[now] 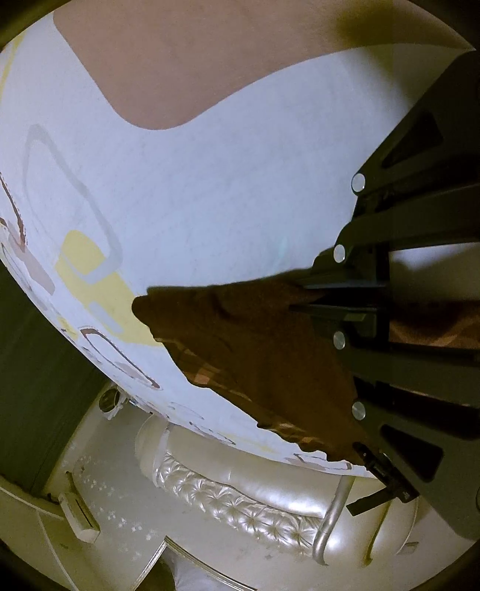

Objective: Fold small clothes
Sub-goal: 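Lay the sleeve on the body and open the right gripper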

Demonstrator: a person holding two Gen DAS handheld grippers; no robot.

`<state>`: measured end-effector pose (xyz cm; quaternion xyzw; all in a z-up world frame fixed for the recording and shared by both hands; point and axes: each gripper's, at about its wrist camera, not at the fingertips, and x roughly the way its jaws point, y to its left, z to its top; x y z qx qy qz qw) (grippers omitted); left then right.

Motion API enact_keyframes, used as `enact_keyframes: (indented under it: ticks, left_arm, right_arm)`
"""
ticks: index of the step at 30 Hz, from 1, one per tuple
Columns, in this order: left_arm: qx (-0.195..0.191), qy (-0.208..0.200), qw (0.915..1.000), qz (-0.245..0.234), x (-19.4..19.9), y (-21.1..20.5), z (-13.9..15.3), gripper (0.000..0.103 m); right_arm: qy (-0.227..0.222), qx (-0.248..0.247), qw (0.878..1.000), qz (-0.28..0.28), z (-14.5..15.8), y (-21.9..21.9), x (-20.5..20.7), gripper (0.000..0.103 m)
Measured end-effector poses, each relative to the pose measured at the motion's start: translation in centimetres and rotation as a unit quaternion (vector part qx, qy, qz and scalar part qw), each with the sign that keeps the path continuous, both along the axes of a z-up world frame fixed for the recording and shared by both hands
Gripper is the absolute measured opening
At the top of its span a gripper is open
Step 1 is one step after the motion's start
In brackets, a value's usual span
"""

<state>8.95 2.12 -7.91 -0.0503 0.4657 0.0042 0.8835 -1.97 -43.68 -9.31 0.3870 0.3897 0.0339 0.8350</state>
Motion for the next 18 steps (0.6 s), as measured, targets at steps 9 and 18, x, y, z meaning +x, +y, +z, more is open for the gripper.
enact_keyframes:
  ticks: [9,18]
  left_arm:
    - [-0.001,-0.014,0.9998,-0.011,-0.3,0.1,0.1,0.099]
    - [-0.077,-0.040,0.9962,-0.013,-2.2,3.7,2.8,0.099]
  right_arm:
    - [-0.008,0.010,1.000,-0.015,0.7,0.0,-0.5,0.011]
    - [-0.031,-0.077,0.996,-0.027,6.3,2.8,-0.9,0.024]
